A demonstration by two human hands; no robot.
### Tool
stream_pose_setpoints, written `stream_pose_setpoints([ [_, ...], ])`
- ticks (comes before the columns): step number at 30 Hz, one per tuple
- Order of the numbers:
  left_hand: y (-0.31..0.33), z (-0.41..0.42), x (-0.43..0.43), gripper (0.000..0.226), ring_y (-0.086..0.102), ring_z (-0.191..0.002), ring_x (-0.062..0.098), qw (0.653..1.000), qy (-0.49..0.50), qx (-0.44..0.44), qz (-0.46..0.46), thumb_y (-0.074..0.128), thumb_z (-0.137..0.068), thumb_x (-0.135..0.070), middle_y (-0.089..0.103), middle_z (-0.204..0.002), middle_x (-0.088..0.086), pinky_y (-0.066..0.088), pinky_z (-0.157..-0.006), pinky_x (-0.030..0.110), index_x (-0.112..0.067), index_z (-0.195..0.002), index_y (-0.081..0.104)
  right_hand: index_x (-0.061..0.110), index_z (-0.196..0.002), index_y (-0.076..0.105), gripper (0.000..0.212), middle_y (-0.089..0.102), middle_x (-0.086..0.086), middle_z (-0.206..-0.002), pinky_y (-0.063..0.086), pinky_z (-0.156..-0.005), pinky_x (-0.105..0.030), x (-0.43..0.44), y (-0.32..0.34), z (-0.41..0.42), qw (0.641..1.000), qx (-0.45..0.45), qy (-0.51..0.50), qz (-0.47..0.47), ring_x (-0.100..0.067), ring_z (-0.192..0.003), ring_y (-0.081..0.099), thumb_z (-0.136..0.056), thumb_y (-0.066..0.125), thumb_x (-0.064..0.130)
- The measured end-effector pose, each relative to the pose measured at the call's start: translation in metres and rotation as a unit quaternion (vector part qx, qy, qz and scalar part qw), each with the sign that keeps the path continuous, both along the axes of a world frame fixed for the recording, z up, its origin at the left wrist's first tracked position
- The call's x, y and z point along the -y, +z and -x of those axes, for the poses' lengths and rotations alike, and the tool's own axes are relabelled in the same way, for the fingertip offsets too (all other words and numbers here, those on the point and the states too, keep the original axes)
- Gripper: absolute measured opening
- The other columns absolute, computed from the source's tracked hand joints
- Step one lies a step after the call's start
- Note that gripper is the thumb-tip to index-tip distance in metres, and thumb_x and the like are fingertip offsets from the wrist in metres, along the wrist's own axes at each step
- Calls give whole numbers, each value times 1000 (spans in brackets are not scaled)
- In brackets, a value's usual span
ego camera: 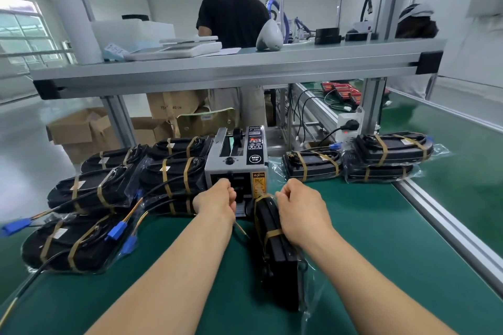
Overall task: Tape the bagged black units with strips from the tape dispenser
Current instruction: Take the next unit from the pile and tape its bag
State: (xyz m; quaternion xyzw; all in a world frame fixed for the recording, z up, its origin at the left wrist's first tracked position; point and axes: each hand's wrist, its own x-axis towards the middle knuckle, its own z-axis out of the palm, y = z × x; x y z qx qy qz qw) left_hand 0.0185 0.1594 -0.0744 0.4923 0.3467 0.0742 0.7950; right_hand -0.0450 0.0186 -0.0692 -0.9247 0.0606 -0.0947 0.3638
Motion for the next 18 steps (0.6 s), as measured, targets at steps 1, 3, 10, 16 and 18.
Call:
stream_pose_setpoints([
  [1, 0, 3, 0, 21, 46, -42, 9, 1000, 14, 12, -7, 62, -84, -7, 53, -45, -1, 40, -48, 22, -10, -65, 53, 22, -77, 44, 28, 56, 3, -78, 38, -60, -34, 1, 0, 0, 1000, -1, 0, -2, -15, -68, 49, -102, 45, 34],
  [3, 0, 8, -4, 22, 44, -38, 7, 999, 10, 39, -16, 61, -84, -7, 51, -40, -5, 40, -47, 21, -11, -64, 53, 23, -77, 45, 28, 57, 3, -79, 39, -61, -34, 3, -1, 0, 1000, -1, -2, -8, -15, -68, 49, -102, 45, 34],
  [10, 11, 47, -20, 21, 47, -48, 6, 954, -255, 137, -79, 59, -93, -13, 54, -58, -4, 44, -52, 21, -16, -72, 58, 21, -80, 48, 25, 60, 1, -84, 43, -65, -33, 4, -3, -1, 999, -11, -1, -42, -21, -76, 54, -101, 47, 34],
  [16, 25, 59, -9, 18, 46, -56, 7, 884, -408, 152, -167, 60, -95, -18, 52, -66, -3, 44, -58, 21, -15, -77, 60, 22, -76, 47, 27, 61, -1, -84, 44, -69, -35, 3, -2, 1, 998, -8, -3, -67, -26, -80, 55, -100, 50, 34],
  [18, 24, 56, -3, 16, 44, -56, 6, 863, -425, 140, -235, 62, -95, -16, 50, -66, -2, 43, -57, 20, -14, -79, 61, 22, -75, 47, 28, 61, -2, -85, 45, -71, -36, 4, -1, 1, 997, -10, -3, -76, -26, -81, 55, -100, 50, 33],
])
